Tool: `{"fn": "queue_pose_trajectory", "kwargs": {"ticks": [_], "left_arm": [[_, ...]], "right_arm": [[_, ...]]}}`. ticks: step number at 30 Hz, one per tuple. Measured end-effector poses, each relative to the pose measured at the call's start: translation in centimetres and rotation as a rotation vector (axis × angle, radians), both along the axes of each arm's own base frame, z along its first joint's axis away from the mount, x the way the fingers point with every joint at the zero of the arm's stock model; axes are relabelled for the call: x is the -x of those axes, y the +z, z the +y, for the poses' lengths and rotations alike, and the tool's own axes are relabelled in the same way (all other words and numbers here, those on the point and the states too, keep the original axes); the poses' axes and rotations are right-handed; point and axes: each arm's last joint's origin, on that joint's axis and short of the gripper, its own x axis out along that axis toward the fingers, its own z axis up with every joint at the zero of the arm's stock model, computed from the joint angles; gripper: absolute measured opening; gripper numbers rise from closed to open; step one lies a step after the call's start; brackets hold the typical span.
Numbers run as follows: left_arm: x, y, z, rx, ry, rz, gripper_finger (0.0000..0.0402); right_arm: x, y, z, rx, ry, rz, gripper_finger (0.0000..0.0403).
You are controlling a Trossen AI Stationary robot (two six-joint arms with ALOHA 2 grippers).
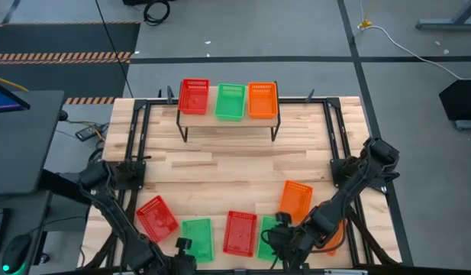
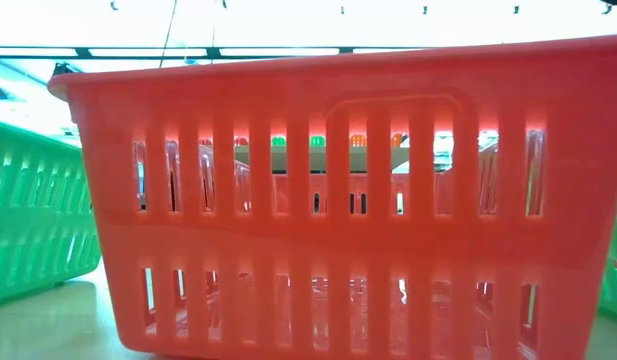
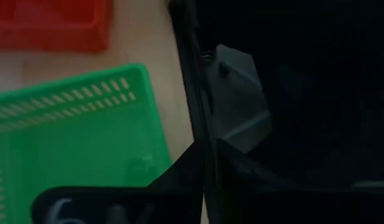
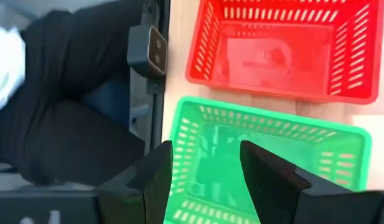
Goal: Stack baskets on shelf by color
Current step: Stack the left green basket on top of the green basket on the shelf
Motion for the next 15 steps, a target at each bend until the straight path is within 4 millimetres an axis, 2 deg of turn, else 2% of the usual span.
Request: {"fn": "queue_pose_trajectory", "kwargs": {"ticks": [8, 15], "left_arm": [[-0.7, -0.1, 0.8, -0.013, 0.061, 0.01, 0.0048], [-1.2, -0.2, 1.1, 0.022, 0.073, 0.049, 0.0083]], "right_arm": [[-0.8, -0.4, -1.8, 0.075, 0.061, 0.06, 0.0194], [-0.8, -0.7, -2.8, 0.133, 0.088, 0.115, 0.0194]]}}
